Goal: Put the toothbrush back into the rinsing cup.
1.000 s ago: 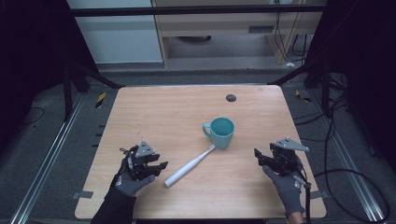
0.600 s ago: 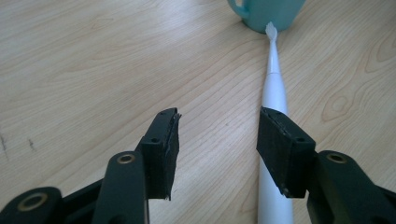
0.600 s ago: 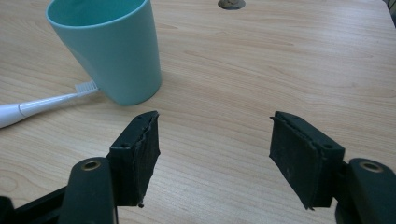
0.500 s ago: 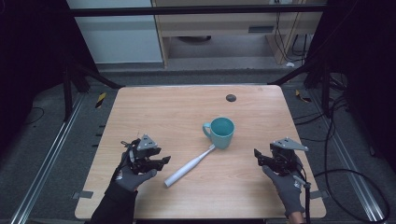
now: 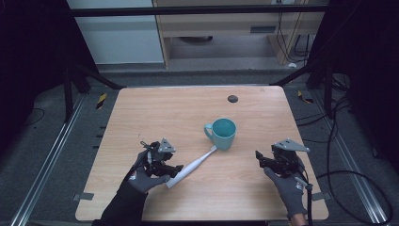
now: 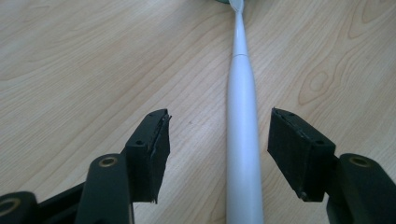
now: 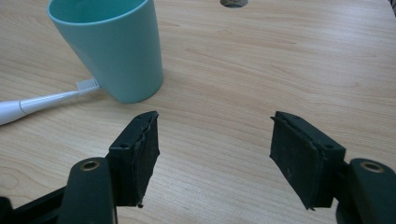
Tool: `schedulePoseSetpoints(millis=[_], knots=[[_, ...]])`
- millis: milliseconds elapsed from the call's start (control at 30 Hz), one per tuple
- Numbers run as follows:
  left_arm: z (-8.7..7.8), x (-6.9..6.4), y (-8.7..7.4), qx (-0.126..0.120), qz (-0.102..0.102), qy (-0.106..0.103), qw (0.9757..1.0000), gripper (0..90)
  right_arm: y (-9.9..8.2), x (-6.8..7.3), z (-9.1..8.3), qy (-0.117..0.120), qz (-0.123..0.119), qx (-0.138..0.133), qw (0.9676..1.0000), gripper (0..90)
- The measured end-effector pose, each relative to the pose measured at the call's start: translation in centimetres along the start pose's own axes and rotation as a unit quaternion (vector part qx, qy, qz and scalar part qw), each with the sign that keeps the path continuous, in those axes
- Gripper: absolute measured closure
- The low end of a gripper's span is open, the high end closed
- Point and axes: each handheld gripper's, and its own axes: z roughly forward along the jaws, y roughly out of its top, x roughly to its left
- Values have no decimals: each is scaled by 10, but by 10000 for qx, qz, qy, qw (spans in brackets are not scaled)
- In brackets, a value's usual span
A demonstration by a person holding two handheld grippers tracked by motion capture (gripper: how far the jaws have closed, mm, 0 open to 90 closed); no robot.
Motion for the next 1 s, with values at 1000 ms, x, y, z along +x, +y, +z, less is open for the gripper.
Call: schedulePoseSetpoints(millis=[1000], knots=[[44,-7,11,1232,288,-384,9912,529,-1,3,5,22,-100,154,9998,325]])
